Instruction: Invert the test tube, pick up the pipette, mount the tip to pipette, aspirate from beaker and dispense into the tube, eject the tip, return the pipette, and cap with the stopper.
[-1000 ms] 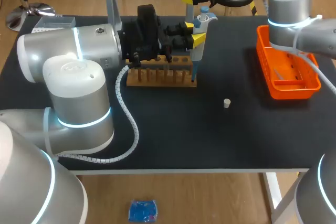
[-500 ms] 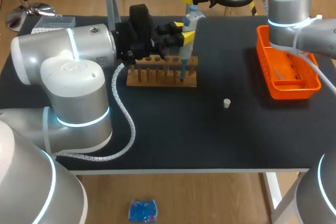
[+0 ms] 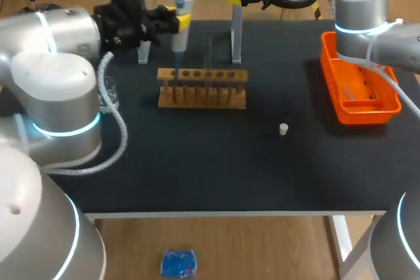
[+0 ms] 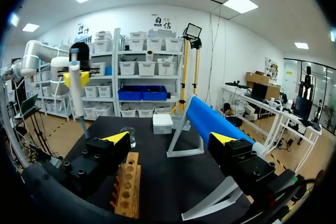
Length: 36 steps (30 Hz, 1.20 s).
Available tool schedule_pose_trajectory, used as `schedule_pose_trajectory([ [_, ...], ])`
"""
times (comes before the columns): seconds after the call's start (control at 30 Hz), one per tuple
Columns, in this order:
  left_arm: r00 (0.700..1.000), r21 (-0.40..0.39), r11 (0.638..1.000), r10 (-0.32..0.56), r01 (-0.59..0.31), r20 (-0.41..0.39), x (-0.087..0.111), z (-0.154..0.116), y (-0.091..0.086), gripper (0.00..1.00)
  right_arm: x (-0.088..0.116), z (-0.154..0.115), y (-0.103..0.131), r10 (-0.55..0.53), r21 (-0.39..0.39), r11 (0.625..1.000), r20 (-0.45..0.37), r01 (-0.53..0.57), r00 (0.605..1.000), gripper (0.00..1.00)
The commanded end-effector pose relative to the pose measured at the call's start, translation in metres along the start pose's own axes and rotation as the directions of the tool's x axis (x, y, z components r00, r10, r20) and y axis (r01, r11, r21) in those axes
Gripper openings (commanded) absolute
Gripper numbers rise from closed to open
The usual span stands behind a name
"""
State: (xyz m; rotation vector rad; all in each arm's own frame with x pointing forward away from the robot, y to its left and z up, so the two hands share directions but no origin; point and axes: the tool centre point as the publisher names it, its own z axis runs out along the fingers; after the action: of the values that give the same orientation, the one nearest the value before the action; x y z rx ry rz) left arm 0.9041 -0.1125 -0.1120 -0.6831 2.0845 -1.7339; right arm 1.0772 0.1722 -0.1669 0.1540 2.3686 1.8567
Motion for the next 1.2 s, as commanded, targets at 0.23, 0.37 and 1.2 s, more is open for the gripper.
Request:
schedule_pose_trajectory([
  [0.23, 0.986, -0.136, 0.984, -0.1, 0.118, 0.131, -0.075, -0.041, 0.006, 0.0, -0.001, -0.001, 0.001, 0.001, 0.003, 1.0, -0.002, -0.001, 1.0, 1.0],
  [0.37, 0.971, -0.151, 0.976, -0.126, 0.159, 0.204, -0.096, -0.04, 0.008, 0.0, -0.001, -0.001, 0.001, 0.001, 0.003, 1.0, -0.002, -0.001, 1.0, 1.0],
  [1.2, 0.855, -0.145, 0.963, -0.125, 0.226, 0.504, -0.144, 0.026, -0.006, 0.0, -0.001, -0.001, 0.001, 0.001, 0.003, 1.0, -0.002, -0.001, 1.0, 1.0],
])
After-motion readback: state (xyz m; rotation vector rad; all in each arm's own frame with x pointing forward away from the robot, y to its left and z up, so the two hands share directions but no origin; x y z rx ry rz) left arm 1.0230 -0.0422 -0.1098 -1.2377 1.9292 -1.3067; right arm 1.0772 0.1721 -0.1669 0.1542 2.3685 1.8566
